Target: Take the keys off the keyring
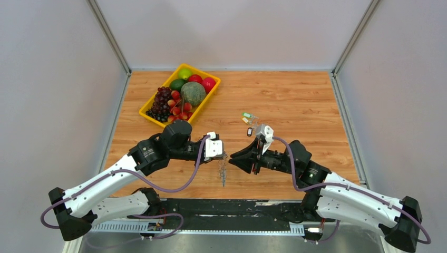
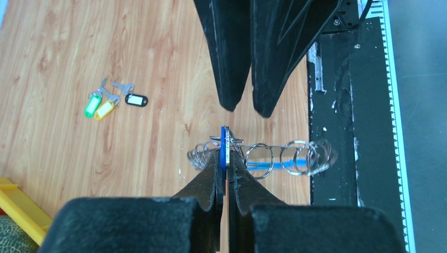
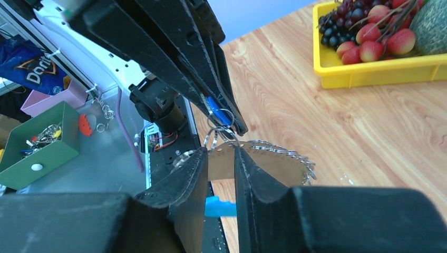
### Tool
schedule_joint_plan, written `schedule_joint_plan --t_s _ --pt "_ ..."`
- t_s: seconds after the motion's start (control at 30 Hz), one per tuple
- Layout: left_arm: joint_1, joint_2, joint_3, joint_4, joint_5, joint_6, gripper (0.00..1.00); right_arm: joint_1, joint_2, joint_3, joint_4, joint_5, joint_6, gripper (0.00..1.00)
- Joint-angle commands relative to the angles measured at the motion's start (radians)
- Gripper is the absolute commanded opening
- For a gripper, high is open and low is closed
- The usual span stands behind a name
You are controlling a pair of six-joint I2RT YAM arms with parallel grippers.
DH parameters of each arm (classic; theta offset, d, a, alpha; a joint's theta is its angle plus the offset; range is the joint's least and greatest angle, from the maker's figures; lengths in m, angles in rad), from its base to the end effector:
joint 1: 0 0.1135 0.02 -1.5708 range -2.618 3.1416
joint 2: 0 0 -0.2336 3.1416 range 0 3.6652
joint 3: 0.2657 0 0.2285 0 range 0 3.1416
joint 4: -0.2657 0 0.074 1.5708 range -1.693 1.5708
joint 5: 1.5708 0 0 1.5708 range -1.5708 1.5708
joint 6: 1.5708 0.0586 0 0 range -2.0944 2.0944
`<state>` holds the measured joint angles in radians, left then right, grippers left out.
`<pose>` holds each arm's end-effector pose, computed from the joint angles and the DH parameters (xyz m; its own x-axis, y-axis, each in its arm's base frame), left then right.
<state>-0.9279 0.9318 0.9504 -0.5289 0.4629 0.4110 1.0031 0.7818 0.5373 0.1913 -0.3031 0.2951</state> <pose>0.1052 -0.1840 0.3033 0.1110 0.4481 -0.8871 0.9876 0.0497 0.1487 0.0995 0.1885 0.2760 -0.3080 0.0333 -0.9508 -0.9149 0.2636 0.3056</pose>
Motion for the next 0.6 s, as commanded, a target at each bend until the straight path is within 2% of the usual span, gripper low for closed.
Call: schedule_joint_plan --t_s 0.0,0.17,0.3,0.57 --pt "-0.002 -0.022 0.016 0.061 0.03 0.015 0.0 0.003 -0.073 -0.028 0.026 0.012 -0.07 0.28" --pt "-0.001 -0.023 0.017 0.062 0.038 0.017 0.0 0.004 -0.142 -0.109 0.097 0.011 -0.142 0.3" --pt "-0.001 -0.025 0.016 0.061 0.046 0.018 0.0 0.003 -0.195 -0.177 0.174 0.047 -0.182 0.37" --pt "-0.001 -0.034 0.01 0.068 0.082 0.029 0.0 0.004 -0.234 -0.269 0.342 0.121 -0.233 0.37"
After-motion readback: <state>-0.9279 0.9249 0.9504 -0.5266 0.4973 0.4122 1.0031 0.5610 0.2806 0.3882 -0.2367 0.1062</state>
